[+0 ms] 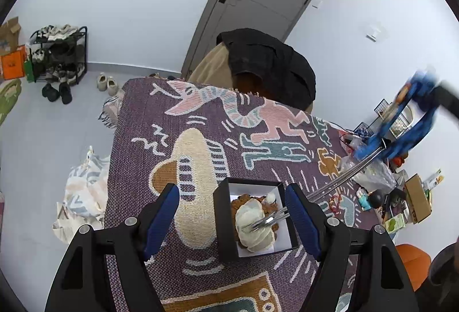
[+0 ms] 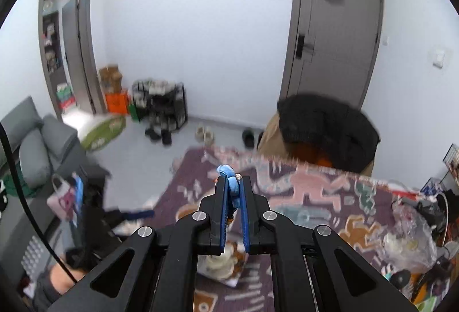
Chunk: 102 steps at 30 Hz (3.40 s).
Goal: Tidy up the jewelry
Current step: 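Carry the scrunchie into the black box and open the left tool while the right tool brings the clip, then release the blue clip into the box, then grasp the small silver ring with the left tool, then carry the silver ring to the box with the left tool while the right tool grasps the white butterfly pendant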
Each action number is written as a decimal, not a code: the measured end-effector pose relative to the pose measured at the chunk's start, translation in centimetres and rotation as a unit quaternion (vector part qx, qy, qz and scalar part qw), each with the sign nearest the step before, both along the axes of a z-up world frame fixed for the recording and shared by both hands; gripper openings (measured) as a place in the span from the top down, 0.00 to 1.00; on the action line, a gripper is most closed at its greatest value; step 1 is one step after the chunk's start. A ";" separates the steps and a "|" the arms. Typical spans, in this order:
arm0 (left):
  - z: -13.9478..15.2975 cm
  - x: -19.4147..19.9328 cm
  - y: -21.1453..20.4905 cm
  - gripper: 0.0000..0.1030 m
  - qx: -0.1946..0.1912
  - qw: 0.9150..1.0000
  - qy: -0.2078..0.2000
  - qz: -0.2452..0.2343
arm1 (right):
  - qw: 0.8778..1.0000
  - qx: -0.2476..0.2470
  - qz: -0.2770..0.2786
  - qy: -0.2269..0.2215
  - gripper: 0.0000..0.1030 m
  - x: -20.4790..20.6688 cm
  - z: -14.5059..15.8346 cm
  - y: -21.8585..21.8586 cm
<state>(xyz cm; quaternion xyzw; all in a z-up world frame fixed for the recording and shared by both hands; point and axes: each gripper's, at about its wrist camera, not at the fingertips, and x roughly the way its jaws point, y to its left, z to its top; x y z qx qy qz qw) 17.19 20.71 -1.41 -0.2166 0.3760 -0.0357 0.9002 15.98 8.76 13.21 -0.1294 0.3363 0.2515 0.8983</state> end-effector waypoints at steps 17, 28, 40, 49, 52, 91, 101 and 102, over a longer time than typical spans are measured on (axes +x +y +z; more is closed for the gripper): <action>-0.5 2.5 -5.7 0.25 0.005 0.999 0.014 -0.052 | 0.994 0.029 -0.075 0.068 0.39 2.3 -5.7 -9.7; -1.5 5.3 -13.6 0.25 0.018 0.992 0.029 -0.119 | 0.978 0.043 -0.178 0.096 0.39 3.2 -10.3 -20.0; -3.5 7.9 -20.7 0.25 0.045 0.983 0.053 -0.172 | 0.961 0.054 -0.234 0.135 0.39 4.1 -15.3 -26.3; -6.4 10.7 -24.4 0.47 0.060 0.975 0.087 -0.197 | 0.949 0.074 -0.246 0.183 0.39 4.7 -19.8 -28.1; -7.6 11.7 -25.5 0.53 0.067 0.971 0.101 -0.205 | 0.946 0.082 -0.246 0.195 0.39 4.7 -20.9 -28.2; -7.2 12.5 -23.2 0.87 0.108 0.974 0.100 -0.172 | 0.927 0.064 -0.293 0.224 0.39 5.1 -23.8 -24.7; -5.2 11.0 -19.1 0.87 0.101 0.980 0.085 -0.149 | 0.929 0.018 -0.294 0.224 0.39 6.3 -24.8 -21.5; -5.1 10.8 -18.7 0.87 0.100 0.981 0.083 -0.147 | 0.929 0.011 -0.295 0.225 0.39 6.4 -25.1 -21.2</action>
